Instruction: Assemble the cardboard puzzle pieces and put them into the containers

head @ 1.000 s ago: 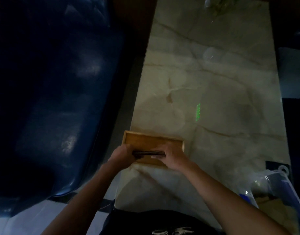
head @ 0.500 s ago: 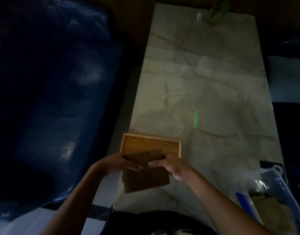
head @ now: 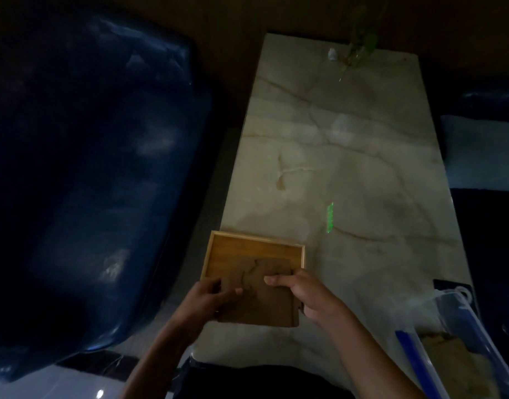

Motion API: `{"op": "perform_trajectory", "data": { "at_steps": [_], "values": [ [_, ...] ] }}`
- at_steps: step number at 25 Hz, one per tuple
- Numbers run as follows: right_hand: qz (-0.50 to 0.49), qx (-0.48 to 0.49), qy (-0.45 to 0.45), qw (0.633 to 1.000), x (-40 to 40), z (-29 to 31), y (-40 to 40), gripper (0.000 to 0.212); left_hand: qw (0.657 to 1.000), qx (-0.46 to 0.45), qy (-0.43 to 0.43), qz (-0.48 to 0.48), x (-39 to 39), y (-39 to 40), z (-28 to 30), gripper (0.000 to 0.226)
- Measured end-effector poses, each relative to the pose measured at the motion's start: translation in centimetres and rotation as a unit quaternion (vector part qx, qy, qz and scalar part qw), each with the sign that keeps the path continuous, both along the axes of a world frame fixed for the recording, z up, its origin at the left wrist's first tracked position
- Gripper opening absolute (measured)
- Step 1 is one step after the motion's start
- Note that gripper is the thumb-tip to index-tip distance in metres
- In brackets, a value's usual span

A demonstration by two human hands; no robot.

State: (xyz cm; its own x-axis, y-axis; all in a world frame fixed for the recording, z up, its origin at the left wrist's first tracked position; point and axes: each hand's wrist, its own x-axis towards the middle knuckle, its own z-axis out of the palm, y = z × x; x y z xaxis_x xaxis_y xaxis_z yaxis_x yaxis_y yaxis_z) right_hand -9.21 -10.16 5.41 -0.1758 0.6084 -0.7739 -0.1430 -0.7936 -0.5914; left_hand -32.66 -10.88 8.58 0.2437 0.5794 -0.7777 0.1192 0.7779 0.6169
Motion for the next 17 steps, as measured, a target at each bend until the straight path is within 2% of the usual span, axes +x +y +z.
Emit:
{"op": "perform_trajectory", "data": {
  "at_steps": [5, 10, 17],
  "values": [
    [-0.054, 0.051, -0.073, 0.995, 0.0, 1.5, -1.7, 0.04, 0.998, -0.01, -0.034, 0.059, 1.7, -1.4, 0.0, 0.028],
    [-0.118, 0.074, -0.071, 0.988, -0.1, 2.5, -4.9, 0.038, 0.992, -0.007, -0.033, 0.118, 2.9, -1.8, 0.3, 0.025],
    [-0.178, 0.087, -0.1, 0.975, 1.6, 3.0, -7.4, 0.025, 0.987, -0.051, -0.079, 0.132, 5.5, -2.3, 0.6, 0.031]
  ]
}}
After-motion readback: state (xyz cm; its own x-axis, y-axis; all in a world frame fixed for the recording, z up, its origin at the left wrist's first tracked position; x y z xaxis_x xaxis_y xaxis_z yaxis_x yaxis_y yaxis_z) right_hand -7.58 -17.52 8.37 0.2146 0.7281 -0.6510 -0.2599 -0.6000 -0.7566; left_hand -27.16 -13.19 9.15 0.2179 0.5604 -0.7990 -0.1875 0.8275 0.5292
